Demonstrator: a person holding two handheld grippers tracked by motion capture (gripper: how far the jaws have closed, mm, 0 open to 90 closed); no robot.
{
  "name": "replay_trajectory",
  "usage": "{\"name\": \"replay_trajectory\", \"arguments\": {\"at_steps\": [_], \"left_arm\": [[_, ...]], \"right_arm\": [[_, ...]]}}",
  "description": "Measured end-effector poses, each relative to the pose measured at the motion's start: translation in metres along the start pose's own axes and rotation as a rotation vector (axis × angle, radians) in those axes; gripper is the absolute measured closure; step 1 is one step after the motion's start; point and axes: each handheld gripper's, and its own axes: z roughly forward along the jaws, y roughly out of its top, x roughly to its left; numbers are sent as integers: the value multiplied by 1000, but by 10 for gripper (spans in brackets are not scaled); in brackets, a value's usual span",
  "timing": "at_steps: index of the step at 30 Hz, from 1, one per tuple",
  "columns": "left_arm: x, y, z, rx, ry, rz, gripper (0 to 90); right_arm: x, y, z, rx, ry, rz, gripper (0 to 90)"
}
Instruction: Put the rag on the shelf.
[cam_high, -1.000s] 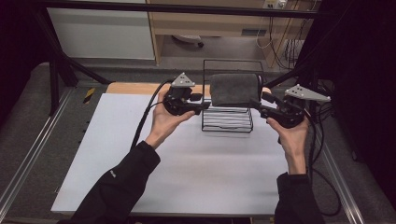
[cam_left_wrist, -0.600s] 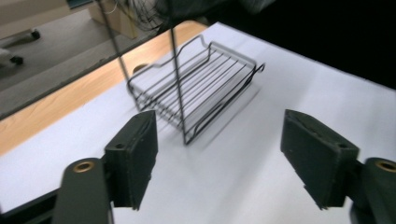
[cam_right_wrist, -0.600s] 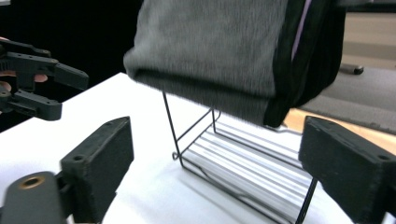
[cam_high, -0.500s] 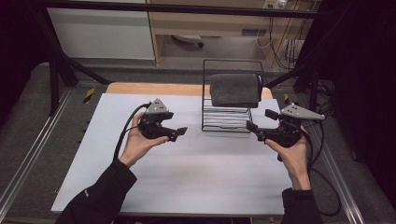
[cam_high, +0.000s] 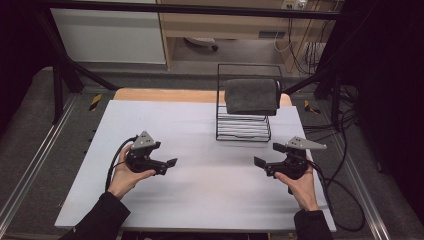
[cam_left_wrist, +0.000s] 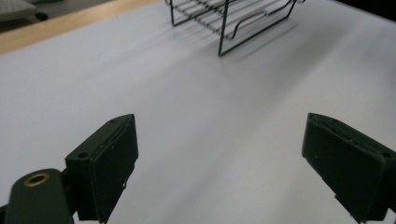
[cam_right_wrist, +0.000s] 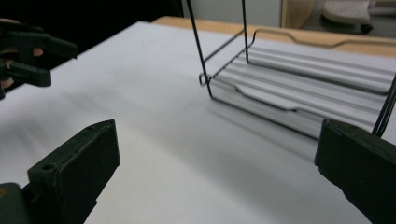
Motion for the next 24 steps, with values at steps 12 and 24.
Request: {"name": "replay_trajectory", "arguments": {"at_steps": [12,24], "left_arm": [[20,-57,-17,21,17,-58,108],[32,-86,-33,29,20,-66,96]], "right_arm": [[-10,-47,1,72,0,12,8],[-17,-72,-2,129,-4,12,8]]}}
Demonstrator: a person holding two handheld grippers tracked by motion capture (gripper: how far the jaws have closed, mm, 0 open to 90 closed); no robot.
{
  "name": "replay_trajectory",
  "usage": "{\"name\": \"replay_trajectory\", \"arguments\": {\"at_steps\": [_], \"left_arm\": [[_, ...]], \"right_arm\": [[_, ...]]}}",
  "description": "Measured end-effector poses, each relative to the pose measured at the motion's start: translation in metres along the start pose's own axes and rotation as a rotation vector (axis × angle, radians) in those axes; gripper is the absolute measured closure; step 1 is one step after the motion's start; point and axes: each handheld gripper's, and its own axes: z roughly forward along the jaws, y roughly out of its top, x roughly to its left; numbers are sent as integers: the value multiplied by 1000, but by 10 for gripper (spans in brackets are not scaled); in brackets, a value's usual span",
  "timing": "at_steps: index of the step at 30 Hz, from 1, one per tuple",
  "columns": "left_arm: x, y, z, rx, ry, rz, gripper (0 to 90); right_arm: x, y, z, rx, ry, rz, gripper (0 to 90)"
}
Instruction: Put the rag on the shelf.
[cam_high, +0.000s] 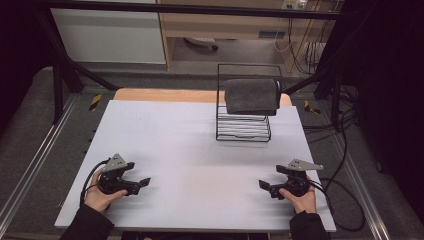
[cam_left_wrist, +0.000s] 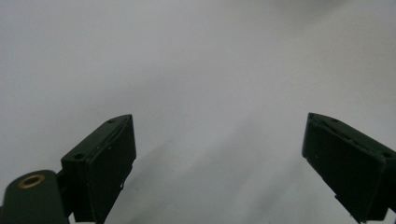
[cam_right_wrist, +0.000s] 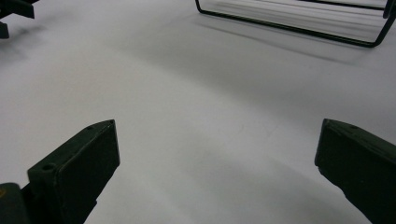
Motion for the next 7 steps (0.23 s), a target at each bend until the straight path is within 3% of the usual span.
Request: {"name": "replay_trajectory", "arguments": {"at_steps": [7], "left_arm": [[-1,-5,0,11,-8,1,81]], "right_arm": [[2,-1,-2,-4,-2,-9,8]]}}
